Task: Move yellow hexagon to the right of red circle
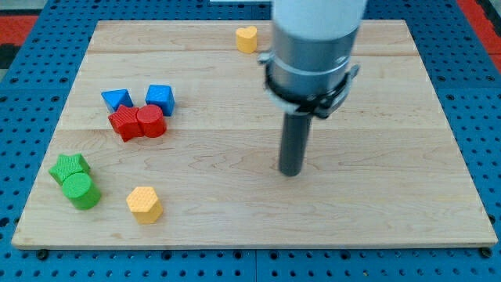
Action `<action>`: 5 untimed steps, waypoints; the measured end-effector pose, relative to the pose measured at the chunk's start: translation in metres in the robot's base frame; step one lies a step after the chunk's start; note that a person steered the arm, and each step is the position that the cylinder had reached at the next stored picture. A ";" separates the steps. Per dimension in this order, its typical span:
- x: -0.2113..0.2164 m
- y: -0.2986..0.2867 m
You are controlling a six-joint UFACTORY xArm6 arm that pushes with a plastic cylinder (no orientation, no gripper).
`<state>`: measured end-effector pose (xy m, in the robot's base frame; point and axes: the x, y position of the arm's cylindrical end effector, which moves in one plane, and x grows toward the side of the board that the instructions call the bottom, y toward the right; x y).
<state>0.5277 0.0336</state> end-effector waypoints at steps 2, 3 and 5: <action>0.066 -0.118; 0.084 -0.172; 0.066 -0.191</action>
<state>0.5933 -0.1571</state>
